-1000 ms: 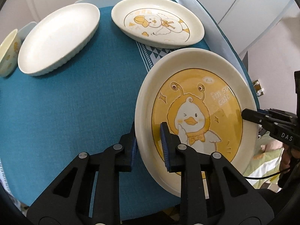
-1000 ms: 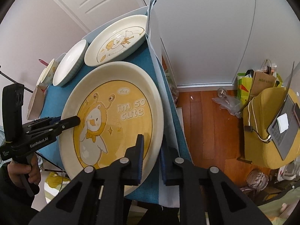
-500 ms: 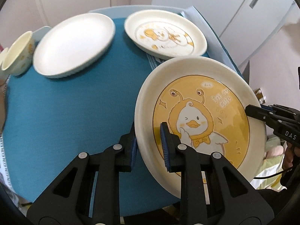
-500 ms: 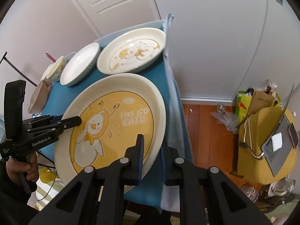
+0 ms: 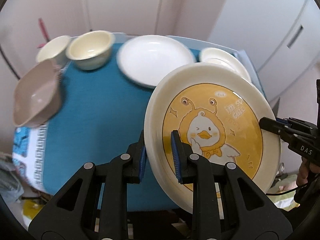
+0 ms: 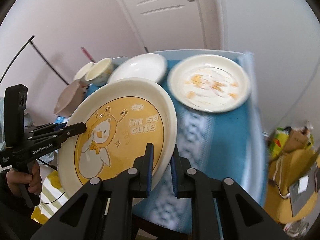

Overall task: Organize plates and bowls
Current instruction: 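Lift the yellow duck plate and carry it toward the pink basin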

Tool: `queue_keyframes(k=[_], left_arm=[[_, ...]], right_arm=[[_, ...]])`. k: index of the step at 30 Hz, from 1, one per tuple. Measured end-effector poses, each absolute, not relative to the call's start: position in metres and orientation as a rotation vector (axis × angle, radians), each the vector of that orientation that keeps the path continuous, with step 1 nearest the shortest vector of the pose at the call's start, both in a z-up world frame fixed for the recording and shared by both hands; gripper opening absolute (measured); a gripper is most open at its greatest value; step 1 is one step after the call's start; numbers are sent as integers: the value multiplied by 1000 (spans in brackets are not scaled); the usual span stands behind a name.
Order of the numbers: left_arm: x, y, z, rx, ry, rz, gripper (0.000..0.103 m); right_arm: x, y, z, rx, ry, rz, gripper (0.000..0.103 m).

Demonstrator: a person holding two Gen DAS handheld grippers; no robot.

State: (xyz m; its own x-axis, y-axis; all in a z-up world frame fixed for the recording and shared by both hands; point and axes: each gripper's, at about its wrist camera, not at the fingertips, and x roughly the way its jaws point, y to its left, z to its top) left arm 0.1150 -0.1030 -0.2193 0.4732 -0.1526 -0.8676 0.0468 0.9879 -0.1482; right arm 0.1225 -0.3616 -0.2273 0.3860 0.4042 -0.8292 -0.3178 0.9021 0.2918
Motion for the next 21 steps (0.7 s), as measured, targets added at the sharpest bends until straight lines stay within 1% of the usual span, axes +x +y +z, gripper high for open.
queue_keyframes(k=[6, 11, 15, 21], left_arm=[[106, -33, -223, -146, 1100, -52, 20], [112, 19, -238, -153, 1139, -41, 20], [121, 49, -261, -158, 1175, -52, 20], [126, 71, -288, -149, 1199, -95, 20]], right_arm=[[130, -294, -232, 62, 1106, 524, 15], [137, -242, -251, 38, 1143, 534, 15], [140, -208, -265, 14, 1160, 515, 15], [142, -180, -288, 6, 1168, 470, 15]])
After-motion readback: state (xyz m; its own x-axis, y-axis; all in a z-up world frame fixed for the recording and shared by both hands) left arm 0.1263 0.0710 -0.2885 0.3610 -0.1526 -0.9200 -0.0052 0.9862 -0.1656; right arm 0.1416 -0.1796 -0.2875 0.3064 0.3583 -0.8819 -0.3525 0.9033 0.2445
